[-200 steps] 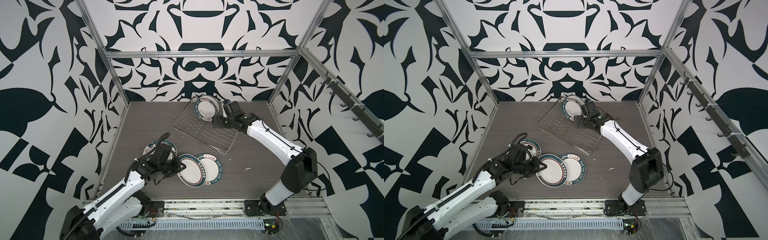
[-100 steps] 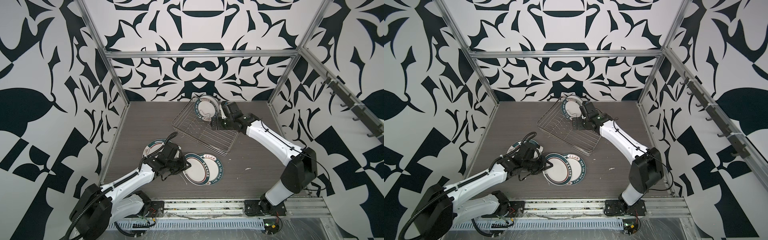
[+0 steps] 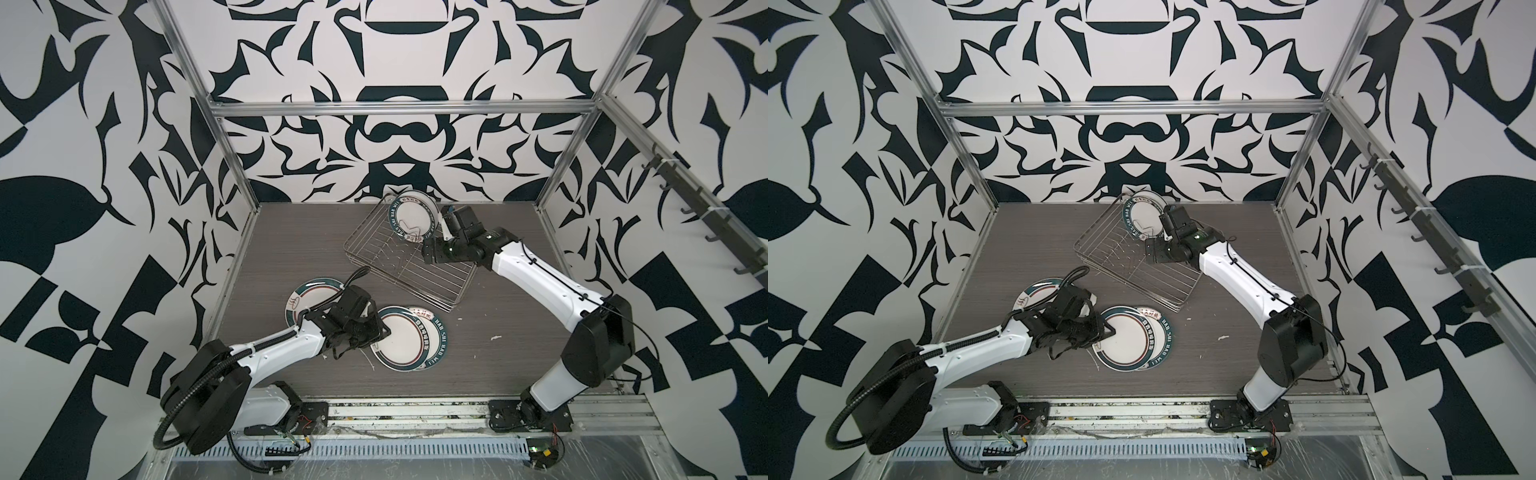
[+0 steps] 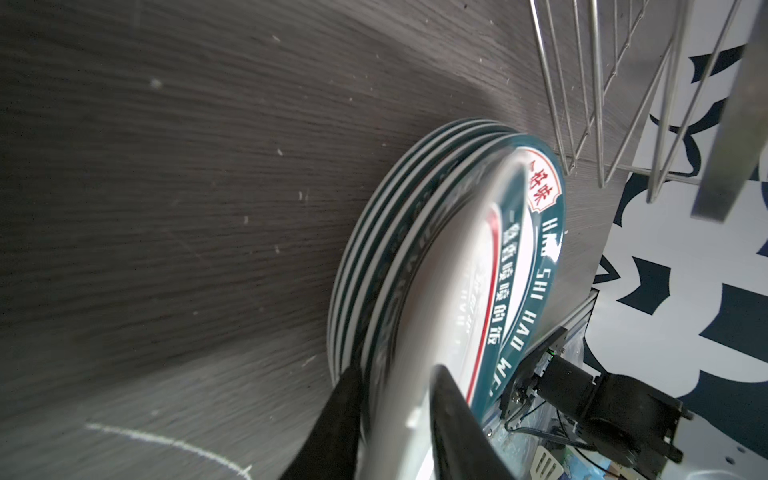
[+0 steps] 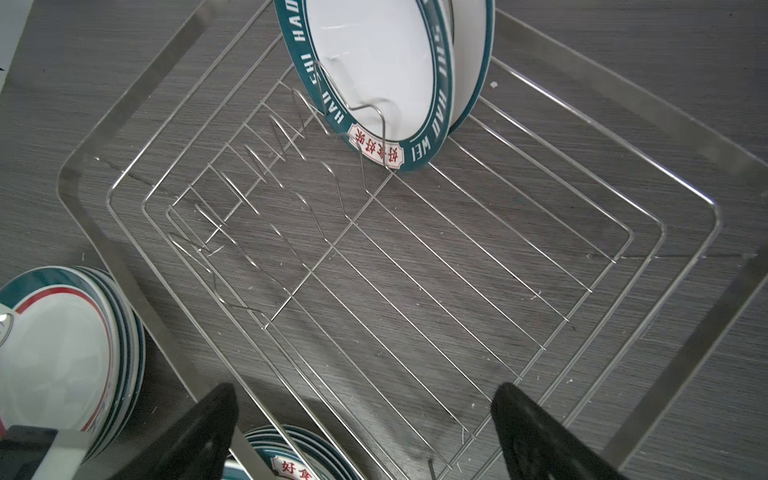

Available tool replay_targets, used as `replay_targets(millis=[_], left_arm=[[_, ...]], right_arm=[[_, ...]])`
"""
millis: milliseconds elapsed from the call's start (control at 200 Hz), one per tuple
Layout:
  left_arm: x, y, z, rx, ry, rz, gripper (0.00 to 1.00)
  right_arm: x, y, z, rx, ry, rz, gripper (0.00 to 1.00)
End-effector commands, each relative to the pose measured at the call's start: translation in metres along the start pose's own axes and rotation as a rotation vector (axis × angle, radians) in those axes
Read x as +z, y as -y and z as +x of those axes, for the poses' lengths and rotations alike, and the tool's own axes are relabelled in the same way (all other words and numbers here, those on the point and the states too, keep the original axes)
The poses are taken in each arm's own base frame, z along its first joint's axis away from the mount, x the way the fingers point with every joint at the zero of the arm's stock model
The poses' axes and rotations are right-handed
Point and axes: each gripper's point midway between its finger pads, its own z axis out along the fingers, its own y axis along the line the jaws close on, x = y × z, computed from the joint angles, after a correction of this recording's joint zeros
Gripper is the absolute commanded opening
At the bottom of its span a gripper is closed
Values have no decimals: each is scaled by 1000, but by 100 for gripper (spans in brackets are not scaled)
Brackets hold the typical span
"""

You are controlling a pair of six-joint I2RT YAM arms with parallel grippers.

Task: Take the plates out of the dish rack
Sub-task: 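Set the plate flat on the stack with the left gripper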

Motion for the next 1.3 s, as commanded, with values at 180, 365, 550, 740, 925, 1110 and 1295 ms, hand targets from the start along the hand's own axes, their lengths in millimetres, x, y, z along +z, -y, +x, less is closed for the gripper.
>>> replay_targets(millis=[180, 365, 550, 740, 925, 1110, 1295], left_arm=[[9, 7, -6, -8, 3, -70, 43], [5, 5, -5, -8, 9, -116, 44], [-9, 11, -10, 12, 44, -146, 47], [-14, 12, -12, 32, 52, -213, 50], [-11, 9, -12, 34, 47, -268, 50], [-13, 9, -13, 51, 55, -325, 52], [-9, 14, -13, 87, 46, -392, 54]], right_arm=[[-19, -5, -6, -27, 51, -30, 99], [-16, -6, -5, -30, 48, -38, 99], [-13, -6, -3, -33, 37, -41, 100], [-15, -4, 0, -36, 28, -28, 99], [-22, 4, 4, -43, 23, 9, 100], [-24, 7, 7, -50, 22, 13, 99], [-27, 7, 10, -56, 17, 15, 100]])
